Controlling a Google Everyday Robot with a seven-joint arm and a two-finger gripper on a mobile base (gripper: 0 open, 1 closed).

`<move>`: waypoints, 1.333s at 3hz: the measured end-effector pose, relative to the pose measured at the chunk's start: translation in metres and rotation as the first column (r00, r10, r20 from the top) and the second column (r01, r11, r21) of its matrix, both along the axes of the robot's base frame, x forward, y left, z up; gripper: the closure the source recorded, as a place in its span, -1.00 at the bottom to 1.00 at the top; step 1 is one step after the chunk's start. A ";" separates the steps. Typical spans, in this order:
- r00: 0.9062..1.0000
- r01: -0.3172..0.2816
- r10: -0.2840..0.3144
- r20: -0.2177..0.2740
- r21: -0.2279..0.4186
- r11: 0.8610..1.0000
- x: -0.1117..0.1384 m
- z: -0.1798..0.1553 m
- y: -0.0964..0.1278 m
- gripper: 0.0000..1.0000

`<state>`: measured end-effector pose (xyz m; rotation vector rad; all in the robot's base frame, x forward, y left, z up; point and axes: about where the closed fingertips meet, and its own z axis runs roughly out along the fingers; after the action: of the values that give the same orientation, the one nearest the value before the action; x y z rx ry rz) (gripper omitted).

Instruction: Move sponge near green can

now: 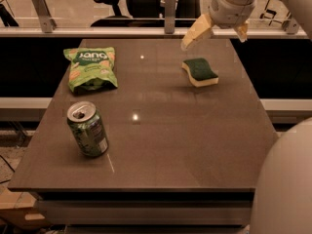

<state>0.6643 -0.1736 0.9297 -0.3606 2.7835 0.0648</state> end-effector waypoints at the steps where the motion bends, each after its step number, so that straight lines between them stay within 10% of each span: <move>1: 1.000 0.003 -0.003 -0.021 -0.002 1.000 0.005 -0.013 0.004 -0.88; 4: 0.996 -0.040 0.041 -0.080 0.010 0.999 0.014 -0.047 0.029 -1.00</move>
Offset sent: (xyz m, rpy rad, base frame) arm 0.0140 0.0352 -0.0556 0.0063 0.1160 0.0416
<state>0.6786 -0.1445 0.8823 -0.4211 2.8542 0.1027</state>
